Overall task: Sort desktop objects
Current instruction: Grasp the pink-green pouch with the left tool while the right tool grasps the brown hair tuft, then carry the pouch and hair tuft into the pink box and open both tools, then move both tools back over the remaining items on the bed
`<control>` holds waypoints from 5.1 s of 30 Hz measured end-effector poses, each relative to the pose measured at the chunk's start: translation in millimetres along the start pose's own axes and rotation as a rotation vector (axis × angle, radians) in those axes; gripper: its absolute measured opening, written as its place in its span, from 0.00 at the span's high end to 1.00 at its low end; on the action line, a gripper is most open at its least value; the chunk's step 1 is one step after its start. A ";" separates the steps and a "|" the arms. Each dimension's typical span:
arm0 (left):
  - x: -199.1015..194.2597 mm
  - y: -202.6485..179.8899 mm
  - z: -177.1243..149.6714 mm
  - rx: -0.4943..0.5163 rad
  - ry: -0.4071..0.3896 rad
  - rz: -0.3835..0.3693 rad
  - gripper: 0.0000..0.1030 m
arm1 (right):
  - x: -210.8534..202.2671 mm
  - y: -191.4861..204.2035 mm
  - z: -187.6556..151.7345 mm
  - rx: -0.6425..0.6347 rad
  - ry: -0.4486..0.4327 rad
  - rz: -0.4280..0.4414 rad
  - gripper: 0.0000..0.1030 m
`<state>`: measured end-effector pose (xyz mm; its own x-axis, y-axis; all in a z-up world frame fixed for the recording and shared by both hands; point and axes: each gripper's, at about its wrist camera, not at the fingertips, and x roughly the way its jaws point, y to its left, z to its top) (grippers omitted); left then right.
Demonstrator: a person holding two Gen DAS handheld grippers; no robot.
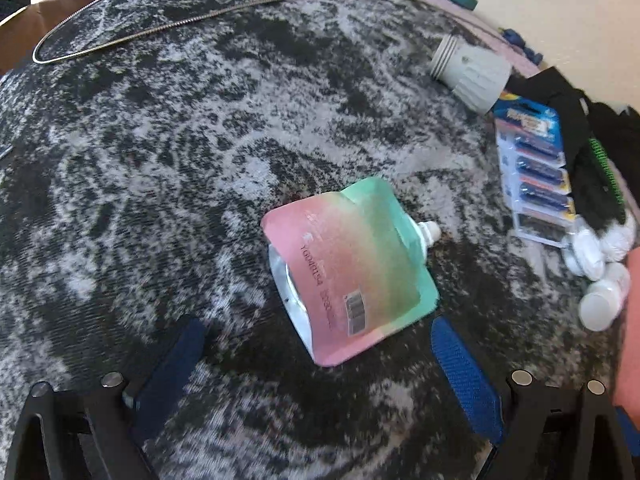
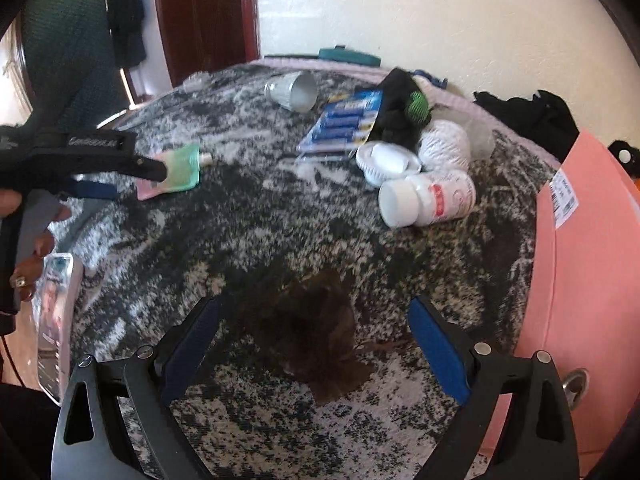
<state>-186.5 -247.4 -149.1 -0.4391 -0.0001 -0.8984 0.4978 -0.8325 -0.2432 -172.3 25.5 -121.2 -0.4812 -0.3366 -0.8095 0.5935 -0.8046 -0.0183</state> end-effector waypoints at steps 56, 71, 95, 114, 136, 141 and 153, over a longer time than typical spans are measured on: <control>-147.7 -91.4 -51.2 0.234 -0.347 0.016 0.27 | -103.2 15.4 8.2 0.006 -0.170 0.088 0.80; -217.0 -180.1 -95.2 0.374 -0.442 -0.100 0.27 | -197.0 -44.1 -20.3 0.077 -0.312 -0.044 0.80; -219.2 -339.1 -176.1 0.636 -0.398 -0.262 0.27 | -298.9 -205.8 -98.6 0.385 -0.431 -0.275 0.80; -163.2 -410.2 -186.3 0.803 -0.216 -0.328 0.21 | -275.5 -254.7 -111.6 0.473 -0.381 -0.411 0.54; -190.2 -375.5 -163.6 0.696 -0.303 -0.341 0.18 | -280.2 -252.9 -108.4 0.579 -0.451 -0.473 0.09; -199.5 -352.8 -153.4 0.667 -0.315 -0.323 0.18 | -276.0 -239.3 -96.2 0.558 -0.453 -0.463 0.09; -216.2 -266.1 -121.9 0.561 -0.348 -0.223 0.18 | -254.2 -173.0 -54.1 0.449 -0.473 -0.390 0.06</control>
<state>-132.9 41.6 65.3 -0.7469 0.1042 -0.6567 -0.0524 -0.9938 -0.0981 -117.8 276.7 56.0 -0.8878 -0.0795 -0.4534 0.0530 -0.9961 0.0709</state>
